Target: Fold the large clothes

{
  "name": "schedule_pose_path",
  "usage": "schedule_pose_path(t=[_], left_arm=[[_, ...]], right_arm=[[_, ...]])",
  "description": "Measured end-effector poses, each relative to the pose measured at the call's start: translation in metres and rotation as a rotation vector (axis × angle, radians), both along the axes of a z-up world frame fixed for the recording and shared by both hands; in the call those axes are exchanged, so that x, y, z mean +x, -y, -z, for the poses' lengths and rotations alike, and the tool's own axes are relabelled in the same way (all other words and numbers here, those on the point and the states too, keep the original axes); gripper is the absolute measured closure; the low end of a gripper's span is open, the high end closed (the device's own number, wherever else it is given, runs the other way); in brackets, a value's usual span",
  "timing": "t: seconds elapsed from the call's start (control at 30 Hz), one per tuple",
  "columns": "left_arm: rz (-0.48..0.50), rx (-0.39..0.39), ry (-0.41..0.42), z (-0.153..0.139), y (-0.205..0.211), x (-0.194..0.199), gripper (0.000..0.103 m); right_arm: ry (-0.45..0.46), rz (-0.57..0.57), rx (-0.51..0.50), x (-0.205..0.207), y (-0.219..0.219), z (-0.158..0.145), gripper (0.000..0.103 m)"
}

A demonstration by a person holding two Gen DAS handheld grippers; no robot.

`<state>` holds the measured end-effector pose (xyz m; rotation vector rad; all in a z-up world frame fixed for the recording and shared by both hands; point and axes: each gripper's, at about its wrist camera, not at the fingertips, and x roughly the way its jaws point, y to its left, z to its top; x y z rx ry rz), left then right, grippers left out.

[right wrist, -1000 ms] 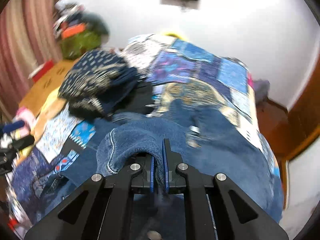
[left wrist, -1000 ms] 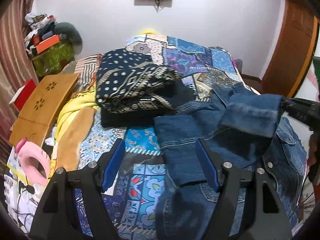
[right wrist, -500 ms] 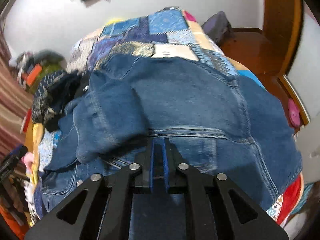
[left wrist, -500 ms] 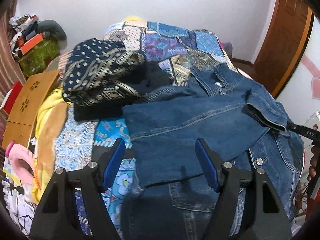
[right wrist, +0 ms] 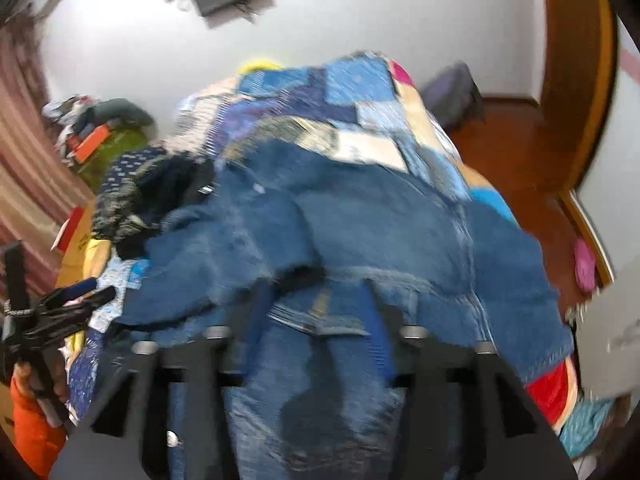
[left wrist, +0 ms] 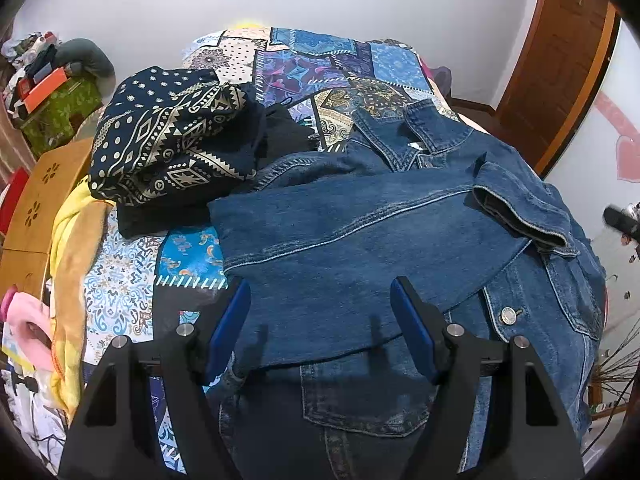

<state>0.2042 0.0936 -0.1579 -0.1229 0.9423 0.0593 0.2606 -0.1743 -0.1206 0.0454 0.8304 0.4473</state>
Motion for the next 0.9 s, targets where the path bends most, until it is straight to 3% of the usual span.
schedule_pose_path(t=[0.13, 0.27, 0.4, 0.5, 0.7, 0.83, 0.9], left_arm=[[-0.004, 0.000, -0.006, 0.003, -0.002, -0.002, 0.032], [-0.018, -0.015, -0.021, 0.008, -0.010, -0.004, 0.032], [-0.035, -0.029, -0.040, 0.017, -0.017, -0.005, 0.032], [-0.045, -0.041, -0.057, 0.023, -0.020, -0.004, 0.032], [-0.046, -0.054, -0.071, 0.029, -0.019, 0.000, 0.032], [-0.036, -0.055, -0.077, 0.031, -0.015, 0.002, 0.032], [-0.029, -0.047, -0.079, 0.031, -0.013, 0.002, 0.032]], right_arm=[[0.054, -0.115, -0.068, -0.003, -0.038, -0.006, 0.040], [0.041, -0.192, -0.161, 0.001, -0.065, 0.013, 0.040], [-0.003, -0.219, -0.241, 0.012, -0.079, 0.040, 0.040], [0.024, -0.206, -0.331, 0.016, -0.083, 0.051, 0.040], [0.062, -0.236, -0.408, 0.013, -0.085, 0.060, 0.040], [0.078, -0.220, -0.415, 0.013, -0.081, 0.056, 0.058], [0.042, -0.218, -0.343, 0.019, -0.070, 0.051, 0.063]])
